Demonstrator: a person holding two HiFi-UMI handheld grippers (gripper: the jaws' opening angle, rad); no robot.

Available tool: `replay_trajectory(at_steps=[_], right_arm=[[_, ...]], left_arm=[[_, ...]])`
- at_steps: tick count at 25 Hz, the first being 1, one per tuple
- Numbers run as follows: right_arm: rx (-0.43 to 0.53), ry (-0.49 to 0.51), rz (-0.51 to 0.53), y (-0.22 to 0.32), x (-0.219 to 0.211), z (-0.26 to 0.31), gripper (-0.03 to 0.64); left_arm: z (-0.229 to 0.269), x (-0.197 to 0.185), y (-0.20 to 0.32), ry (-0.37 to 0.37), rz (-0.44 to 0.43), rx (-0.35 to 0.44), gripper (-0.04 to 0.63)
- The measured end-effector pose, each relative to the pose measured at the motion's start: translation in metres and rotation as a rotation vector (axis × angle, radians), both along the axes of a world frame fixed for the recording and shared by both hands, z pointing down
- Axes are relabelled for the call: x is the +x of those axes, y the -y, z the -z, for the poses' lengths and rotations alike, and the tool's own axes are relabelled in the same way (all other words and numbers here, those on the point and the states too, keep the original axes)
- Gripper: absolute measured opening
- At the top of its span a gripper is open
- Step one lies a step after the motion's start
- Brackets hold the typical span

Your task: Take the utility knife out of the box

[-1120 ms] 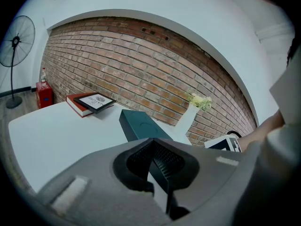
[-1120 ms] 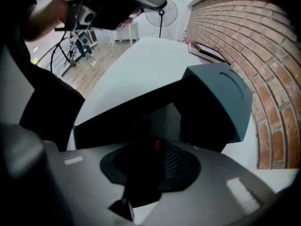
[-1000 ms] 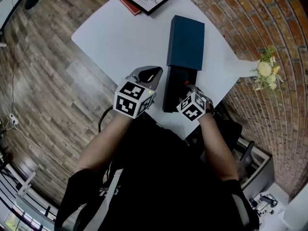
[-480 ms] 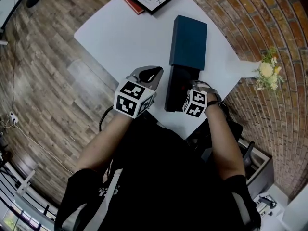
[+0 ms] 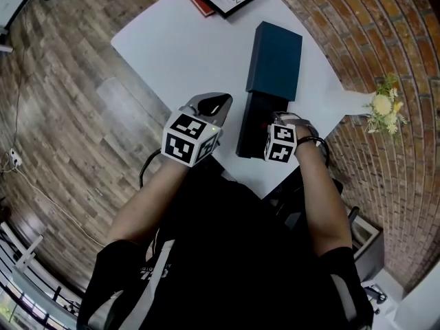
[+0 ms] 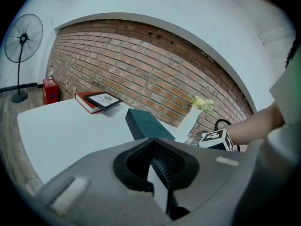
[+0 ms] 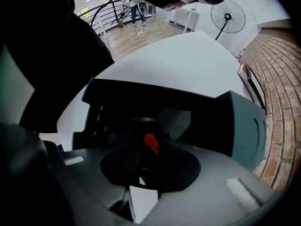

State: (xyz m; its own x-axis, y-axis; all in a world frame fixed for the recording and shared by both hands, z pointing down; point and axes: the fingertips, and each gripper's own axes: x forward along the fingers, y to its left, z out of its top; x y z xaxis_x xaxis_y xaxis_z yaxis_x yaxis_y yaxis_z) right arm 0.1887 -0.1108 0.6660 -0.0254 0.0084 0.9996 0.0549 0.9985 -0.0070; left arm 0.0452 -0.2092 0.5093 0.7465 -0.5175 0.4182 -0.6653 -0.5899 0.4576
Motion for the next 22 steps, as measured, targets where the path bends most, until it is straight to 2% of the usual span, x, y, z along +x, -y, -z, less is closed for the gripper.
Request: replay_trajectory(at_steps=[2, 5, 8, 10, 12, 18, 22], right_arm=[[0.014, 0.030, -0.012, -0.002, -0.004, 0.002, 0.077], [0.035, 0.084, -0.046, -0.005, -0.013, 0.004, 0.000], [0.053, 0.111, -0.055, -0.006, -0.023, 0.005, 0.000], [0.077, 0.119, -0.066, 0.000, -0.025, 0.009, 0.005], [0.090, 0.107, -0.091, 0.009, -0.019, 0.013, 0.045], [0.009, 0.057, -0.240, 0.010, 0.004, 0.011, 0.136], [-0.010, 0.056, -0.318, 0.007, 0.005, 0.008, 0.133]], left_arm=[[0.001, -0.001, -0.002, -0.003, 0.007, 0.001, 0.008], [0.003, -0.001, -0.004, -0.004, 0.013, 0.004, 0.008], [0.003, -0.003, -0.007, -0.002, 0.021, 0.003, 0.008], [0.004, -0.003, -0.009, 0.001, 0.025, 0.002, 0.008], [0.004, -0.005, -0.010, 0.003, 0.029, 0.003, 0.008], [0.002, -0.010, -0.013, 0.001, 0.049, -0.005, 0.008], [-0.001, -0.011, -0.013, -0.002, 0.053, -0.011, 0.008]])
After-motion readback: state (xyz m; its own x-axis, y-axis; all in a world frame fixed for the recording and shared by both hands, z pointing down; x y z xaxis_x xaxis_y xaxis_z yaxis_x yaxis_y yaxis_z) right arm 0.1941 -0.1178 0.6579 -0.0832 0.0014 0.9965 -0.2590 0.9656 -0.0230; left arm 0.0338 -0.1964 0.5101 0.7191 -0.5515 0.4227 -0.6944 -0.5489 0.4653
